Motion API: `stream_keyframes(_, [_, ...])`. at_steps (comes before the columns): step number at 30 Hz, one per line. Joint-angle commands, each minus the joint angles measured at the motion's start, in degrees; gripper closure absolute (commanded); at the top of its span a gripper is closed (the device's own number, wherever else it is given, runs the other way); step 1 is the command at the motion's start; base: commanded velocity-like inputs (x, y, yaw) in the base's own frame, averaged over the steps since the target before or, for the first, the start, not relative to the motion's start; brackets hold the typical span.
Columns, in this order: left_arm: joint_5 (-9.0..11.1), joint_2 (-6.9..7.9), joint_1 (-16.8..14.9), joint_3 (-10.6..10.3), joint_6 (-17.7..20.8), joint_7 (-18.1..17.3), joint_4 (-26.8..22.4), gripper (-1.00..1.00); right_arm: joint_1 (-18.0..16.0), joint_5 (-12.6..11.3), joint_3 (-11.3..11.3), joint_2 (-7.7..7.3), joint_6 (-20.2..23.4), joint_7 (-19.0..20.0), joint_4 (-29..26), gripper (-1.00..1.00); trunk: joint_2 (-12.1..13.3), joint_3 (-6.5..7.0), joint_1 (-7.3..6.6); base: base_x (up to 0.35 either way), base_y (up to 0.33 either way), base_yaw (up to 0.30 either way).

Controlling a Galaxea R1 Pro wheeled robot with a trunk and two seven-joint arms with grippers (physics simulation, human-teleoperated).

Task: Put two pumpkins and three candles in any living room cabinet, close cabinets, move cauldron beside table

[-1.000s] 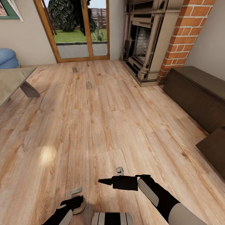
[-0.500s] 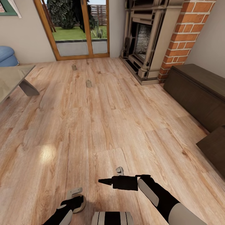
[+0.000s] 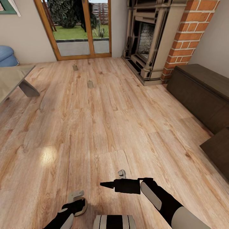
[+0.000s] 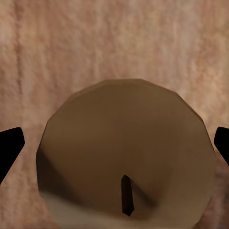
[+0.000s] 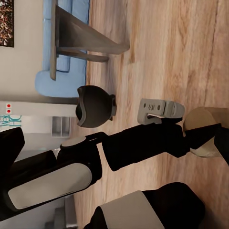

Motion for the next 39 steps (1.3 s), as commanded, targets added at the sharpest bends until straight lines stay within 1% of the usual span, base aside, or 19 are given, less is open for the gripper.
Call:
stream_keyframes(1, [0.4,0.1,0.0,-0.5,0.2,0.6,-0.1,-1.0,-0.1,-0.6,0.1,-0.05,0.4,-0.1,0.0,-1.0,0.0,-0.04,-0.01,0.0,0.0,0.0])
stream_keyframes(11, [0.4,0.1,0.0,-0.5,0.2,0.6,-0.1,-1.0,0.0,-0.6,0.1,-0.05,0.4,-0.1,0.0,-1.0,0.0,-0.04,-0.01,0.0,0.0,0.0])
stream_keyframes(14, [0.5,0.1,0.0,-0.5,0.2,0.6,-0.1,-1.0,-0.1,-0.6,0.1,-0.05,0.4,-0.1,0.0,-1.0,-0.1,-0.71,0.07,0.0,0.0,0.0])
stream_keyframes(30, [0.4,0.1,0.0,-0.4,0.2,0.6,-0.1,-1.0,-0.1,-0.6,0.1,-0.05,0.4,-0.1,0.0,-1.0,-0.1,-0.71,0.07,0.0,0.0,0.0])
stream_keyframes(31, [0.4,0.1,0.0,-0.4,0.2,0.6,-0.1,1.0,-0.1,-0.6,0.1,-0.05,0.4,-0.1,0.0,-1.0,-0.1,-0.71,0.07,0.0,0.0,0.0])
stream_keyframes(39, [0.6,0.1,0.0,-0.3,0.2,0.6,-0.1,1.0,0.0,-0.6,0.1,-0.05,0.4,-0.1,0.0,-1.0,-0.1,-0.71,0.07,0.0,0.0,0.0])
